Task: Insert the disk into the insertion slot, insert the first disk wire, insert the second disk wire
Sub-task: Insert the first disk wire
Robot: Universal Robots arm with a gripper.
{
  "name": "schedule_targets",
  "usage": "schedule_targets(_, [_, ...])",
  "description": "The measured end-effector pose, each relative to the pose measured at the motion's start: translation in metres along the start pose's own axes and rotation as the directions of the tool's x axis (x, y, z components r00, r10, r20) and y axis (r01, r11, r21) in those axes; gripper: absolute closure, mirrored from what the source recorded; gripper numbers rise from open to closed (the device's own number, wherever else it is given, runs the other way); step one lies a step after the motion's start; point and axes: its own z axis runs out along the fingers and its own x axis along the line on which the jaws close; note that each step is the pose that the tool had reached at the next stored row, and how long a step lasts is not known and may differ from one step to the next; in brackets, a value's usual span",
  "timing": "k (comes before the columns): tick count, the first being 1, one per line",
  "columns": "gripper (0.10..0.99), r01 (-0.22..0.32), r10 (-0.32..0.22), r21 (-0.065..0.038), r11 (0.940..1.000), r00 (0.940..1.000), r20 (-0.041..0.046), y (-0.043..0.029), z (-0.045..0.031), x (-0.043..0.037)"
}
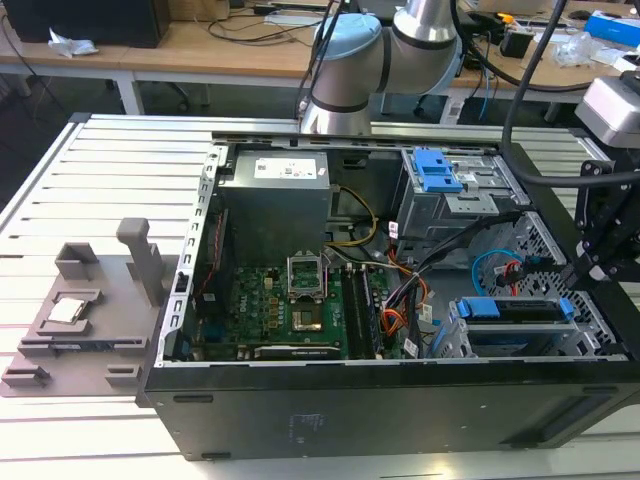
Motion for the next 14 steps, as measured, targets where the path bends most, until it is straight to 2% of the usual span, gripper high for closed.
schedule_targets(4, [0.98,0.0,0.0,0.0,1.0,1.0,-0.0001,0.0,0.0,0.0])
schedule_targets(7, [0.792,0.0,0.0,0.0,1.0,1.0,0.0,0.0,0.0,0.0])
schedule_targets(8, [0.792,0.0,0.0,0.0,1.0,1.0,0.0,0.0,0.0,0.0])
schedule_targets(9, [0.725,0.0,0.0,0.0,1.0,1.0,0.0,0.0,0.0,0.0])
schedule_targets(10, [0.725,0.0,0.0,0.0,1.0,1.0,-0.0001,0.0,0.0,0.0])
schedule_targets(11, [0.725,0.0,0.0,0.0,1.0,1.0,-0.0004,0.0,-0.0002,-0.001])
schedule_targets(14, [0.725,0.0,0.0,0.0,1.0,1.0,0.0001,0.0001,0.0001,-0.0115])
